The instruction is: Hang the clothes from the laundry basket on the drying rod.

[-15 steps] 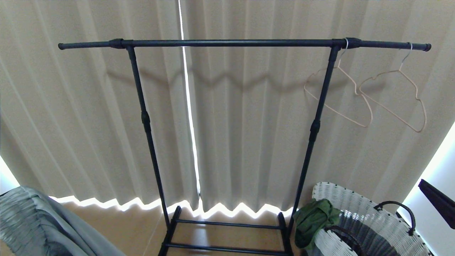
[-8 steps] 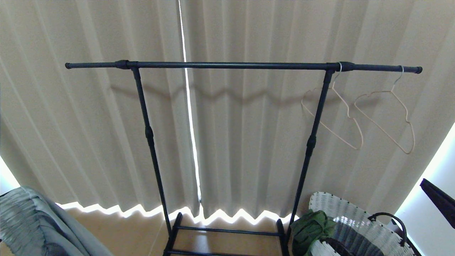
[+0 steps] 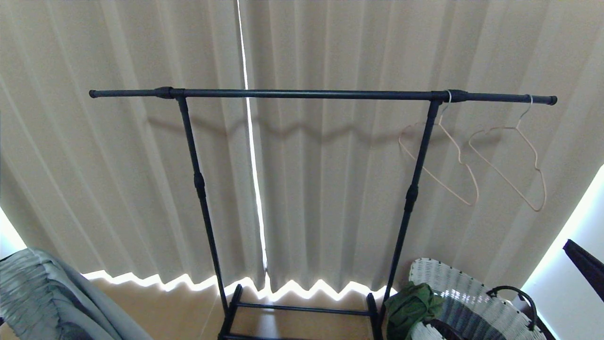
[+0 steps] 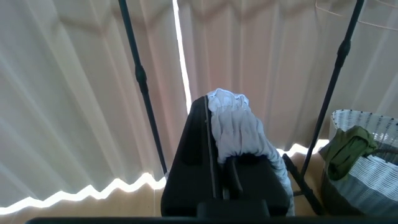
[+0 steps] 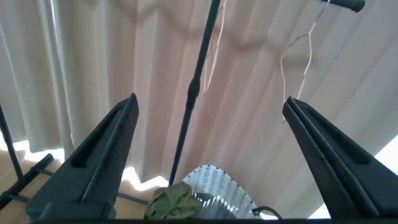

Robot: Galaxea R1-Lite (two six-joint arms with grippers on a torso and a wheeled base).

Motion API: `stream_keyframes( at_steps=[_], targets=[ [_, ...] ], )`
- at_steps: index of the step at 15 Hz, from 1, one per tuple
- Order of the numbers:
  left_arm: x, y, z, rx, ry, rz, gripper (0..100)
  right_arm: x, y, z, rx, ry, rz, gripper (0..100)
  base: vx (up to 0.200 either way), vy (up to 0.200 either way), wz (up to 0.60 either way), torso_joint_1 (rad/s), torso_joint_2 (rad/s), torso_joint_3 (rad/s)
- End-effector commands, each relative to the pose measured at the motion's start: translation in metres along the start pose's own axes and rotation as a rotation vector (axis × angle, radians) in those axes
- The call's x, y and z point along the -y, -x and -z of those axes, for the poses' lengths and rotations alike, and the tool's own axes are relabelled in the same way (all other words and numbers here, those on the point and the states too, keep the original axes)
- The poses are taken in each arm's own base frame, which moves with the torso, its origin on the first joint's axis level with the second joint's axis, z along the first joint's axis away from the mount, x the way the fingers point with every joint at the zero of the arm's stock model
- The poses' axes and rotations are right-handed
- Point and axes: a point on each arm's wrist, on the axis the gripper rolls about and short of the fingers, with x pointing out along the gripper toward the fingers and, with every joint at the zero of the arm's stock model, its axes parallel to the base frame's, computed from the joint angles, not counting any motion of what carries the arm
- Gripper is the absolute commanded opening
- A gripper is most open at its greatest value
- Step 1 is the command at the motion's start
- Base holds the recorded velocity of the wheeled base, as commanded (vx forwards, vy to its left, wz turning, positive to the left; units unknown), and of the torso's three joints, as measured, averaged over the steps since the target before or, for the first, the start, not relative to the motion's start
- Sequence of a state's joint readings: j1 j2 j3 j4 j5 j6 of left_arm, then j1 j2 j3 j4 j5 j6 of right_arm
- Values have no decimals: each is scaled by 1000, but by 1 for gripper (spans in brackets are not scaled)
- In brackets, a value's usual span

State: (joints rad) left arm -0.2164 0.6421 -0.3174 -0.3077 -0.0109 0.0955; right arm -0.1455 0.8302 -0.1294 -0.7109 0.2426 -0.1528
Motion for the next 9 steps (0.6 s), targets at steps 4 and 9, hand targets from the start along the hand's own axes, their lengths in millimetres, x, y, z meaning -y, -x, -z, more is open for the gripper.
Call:
stream_keyframes(
  at_steps=[4, 9],
  targets=[
    [0, 0, 0, -1, 0, 0, 0, -2, 6, 0, 23, 5, -1, 100, 0, 0, -600, 1, -2, 4],
    [0, 0, 0, -1, -1, 0, 0, -4, 5, 4, 12, 0, -57, 100, 0, 0, 0, 0, 0, 0]
  ],
)
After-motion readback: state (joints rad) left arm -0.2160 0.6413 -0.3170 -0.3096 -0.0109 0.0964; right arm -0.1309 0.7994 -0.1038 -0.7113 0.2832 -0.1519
